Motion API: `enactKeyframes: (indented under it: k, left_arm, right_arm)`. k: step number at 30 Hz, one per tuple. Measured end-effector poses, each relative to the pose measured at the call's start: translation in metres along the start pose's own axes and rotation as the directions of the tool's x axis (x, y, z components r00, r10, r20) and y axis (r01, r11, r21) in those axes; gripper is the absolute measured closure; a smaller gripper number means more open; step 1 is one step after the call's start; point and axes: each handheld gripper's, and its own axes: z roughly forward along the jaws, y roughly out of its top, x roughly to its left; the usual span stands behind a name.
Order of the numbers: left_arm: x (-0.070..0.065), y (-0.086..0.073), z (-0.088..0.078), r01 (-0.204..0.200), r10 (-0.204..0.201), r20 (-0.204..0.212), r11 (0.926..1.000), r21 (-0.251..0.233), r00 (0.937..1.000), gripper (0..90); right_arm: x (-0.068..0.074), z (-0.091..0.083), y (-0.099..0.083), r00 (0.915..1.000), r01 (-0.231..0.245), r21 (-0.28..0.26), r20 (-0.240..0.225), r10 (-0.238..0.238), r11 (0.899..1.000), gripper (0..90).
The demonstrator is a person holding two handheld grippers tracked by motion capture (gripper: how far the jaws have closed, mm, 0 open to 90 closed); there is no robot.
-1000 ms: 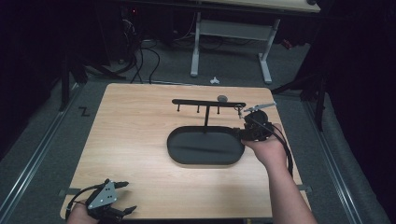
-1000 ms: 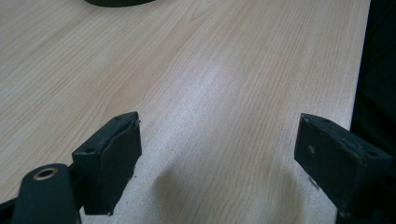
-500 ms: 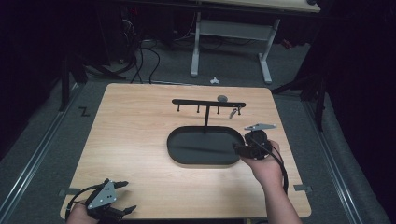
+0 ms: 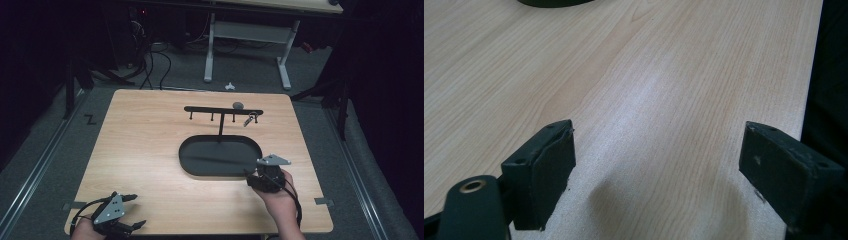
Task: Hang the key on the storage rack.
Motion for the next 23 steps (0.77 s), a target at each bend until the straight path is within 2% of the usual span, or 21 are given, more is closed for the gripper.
enactKeyframes:
  k: [2, 3, 6, 8, 9, 12, 13, 15, 23]
  left_arm:
    - [0.0, 0.0, 0.0, -0.001, 0.001, 0.001, 1.0, -0.001, 1.0, 15.4]
    - [0.0, 0.0, 0.0, -0.002, 0.002, -0.001, 1.0, -0.002, 1.0, 15.4]
    - [0.0, 0.001, -0.001, 0.004, -0.004, -0.004, 0.9999, -0.011, 1.0, 15.4]
    - [0.0, 0.001, -0.002, 0.005, -0.005, -0.005, 0.9997, -0.023, 1.0, 15.4]
    - [-0.001, 0.002, -0.002, 0.005, -0.005, -0.008, 0.9997, -0.024, 1.0, 15.4]
    - [-0.001, 0.002, -0.002, 0.006, -0.006, -0.008, 0.9997, -0.024, 0.9999, 15.4]
    - [-0.001, 0.002, -0.002, 0.002, -0.003, -0.009, 0.9997, -0.025, 1.0, 15.4]
    - [-0.001, 0.003, -0.001, 0.004, -0.004, -0.011, 0.9997, -0.023, 0.9999, 15.4]
    - [-0.002, 0.002, -0.002, 0.003, -0.004, -0.016, 0.9997, -0.023, 0.9999, 15.4]
  right_arm:
    - [0.005, 0.002, -0.008, 0.9999, 0.016, 0.001, -0.004, -0.016, 1.0, 43.9]
    - [0.011, 0.005, -0.019, 0.9997, 0.024, 0.0, -0.009, -0.024, 1.0, 42.9]
    - [0.017, 0.007, -0.034, 0.9996, 0.025, -0.015, -0.015, -0.026, 1.0, 40.7]
    - [0.021, 0.009, -0.047, 0.9998, 0.006, -0.04, -0.021, -0.007, 0.999, 40.8]
    - [0.021, 0.01, -0.052, 0.999, -0.012, -0.045, -0.044, 0.01, 0.999, 40.8]
    - [0.023, 0.01, -0.054, 0.9988, -0.002, -0.051, -0.05, -0.001, 0.999, 40.5]
    - [0.023, 0.01, -0.054, 0.9992, 0.009, -0.065, -0.039, -0.011, 0.998, 40.6]
    - [0.019, 0.01, -0.054, 0.9996, 0.0, -0.095, -0.029, -0.003, 0.996, 40.6]
    - [0.017, 0.014, -0.057, 0.9988, 0.0, -0.066, -0.048, -0.003, 0.998, 40.5]
